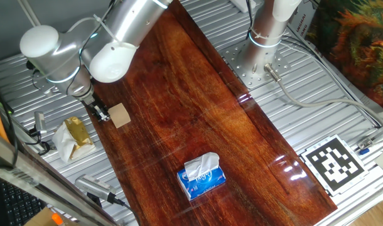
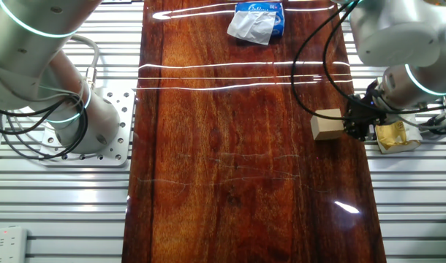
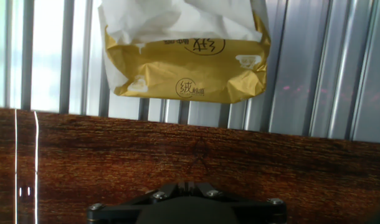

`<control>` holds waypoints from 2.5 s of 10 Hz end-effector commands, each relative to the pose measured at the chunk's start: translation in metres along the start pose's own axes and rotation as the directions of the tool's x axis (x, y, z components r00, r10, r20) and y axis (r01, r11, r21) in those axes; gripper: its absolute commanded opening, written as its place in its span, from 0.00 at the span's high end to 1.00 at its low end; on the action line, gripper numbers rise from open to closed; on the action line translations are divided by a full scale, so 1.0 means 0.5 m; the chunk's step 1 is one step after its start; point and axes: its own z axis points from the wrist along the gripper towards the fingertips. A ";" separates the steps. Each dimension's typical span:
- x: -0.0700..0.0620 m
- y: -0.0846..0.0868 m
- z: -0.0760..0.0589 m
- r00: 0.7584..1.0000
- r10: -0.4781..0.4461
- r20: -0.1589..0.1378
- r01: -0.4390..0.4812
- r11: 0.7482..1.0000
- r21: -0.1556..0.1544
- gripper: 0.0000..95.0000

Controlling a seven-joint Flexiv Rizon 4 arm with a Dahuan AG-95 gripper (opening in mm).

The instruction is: Use the gripper to push the small block from left to right

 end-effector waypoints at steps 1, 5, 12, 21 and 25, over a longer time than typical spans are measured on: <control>0.004 -0.002 0.000 1.000 0.001 -0.005 -0.001 1.000 0.000 1.00; 0.017 -0.010 -0.003 1.000 0.004 -0.009 -0.004 1.000 0.005 1.00; 0.005 0.041 -0.014 0.999 0.047 -0.009 -0.046 0.999 0.006 1.00; 0.027 0.035 0.000 0.996 0.081 -0.035 -0.080 0.997 0.004 1.00; 0.058 0.028 0.010 0.996 0.080 -0.036 -0.080 0.997 0.005 1.00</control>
